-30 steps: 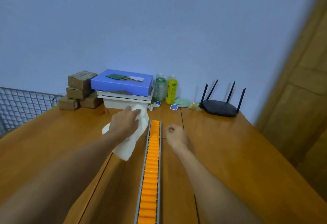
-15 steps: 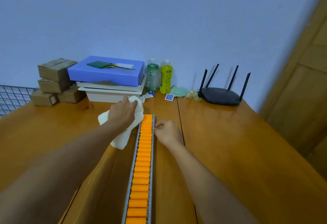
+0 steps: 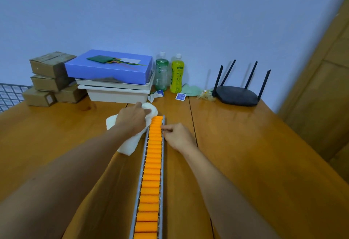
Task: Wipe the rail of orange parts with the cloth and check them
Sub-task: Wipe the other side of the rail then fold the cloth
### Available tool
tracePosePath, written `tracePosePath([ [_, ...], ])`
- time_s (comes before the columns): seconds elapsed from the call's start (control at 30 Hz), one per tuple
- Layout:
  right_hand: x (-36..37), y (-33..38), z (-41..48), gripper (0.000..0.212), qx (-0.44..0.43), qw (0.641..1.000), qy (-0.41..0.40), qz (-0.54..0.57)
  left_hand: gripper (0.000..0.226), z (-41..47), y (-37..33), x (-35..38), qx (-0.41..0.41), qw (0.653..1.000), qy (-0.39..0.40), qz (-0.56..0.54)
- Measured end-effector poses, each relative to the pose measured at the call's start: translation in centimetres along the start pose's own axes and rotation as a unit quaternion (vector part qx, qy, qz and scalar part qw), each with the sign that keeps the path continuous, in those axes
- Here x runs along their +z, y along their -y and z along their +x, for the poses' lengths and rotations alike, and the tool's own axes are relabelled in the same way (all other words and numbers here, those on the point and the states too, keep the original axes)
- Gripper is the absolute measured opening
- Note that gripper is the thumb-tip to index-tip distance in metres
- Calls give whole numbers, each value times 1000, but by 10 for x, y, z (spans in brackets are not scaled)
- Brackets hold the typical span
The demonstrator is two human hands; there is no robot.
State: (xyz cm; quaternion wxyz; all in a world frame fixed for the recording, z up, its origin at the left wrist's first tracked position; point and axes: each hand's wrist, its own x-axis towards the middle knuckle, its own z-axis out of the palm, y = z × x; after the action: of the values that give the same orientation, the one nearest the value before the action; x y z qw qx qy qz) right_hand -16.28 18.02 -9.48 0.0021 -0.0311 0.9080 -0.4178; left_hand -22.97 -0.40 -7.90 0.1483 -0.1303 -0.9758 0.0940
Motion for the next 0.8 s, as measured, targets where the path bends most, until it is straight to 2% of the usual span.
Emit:
tracePosePath([
  [0.33, 7, 1, -15, 34, -15, 999, -26, -44, 56, -18, 0, -3, 8, 999, -16, -30],
  [0.5, 5, 3, -21, 37, -5, 999, -13, -40, 55, -27, 1, -6, 15, 999, -15, -41],
  [0.8, 5, 10, -45, 30, -21, 999, 17, -47, 49, -51, 1, -15, 30, 998, -3, -60],
])
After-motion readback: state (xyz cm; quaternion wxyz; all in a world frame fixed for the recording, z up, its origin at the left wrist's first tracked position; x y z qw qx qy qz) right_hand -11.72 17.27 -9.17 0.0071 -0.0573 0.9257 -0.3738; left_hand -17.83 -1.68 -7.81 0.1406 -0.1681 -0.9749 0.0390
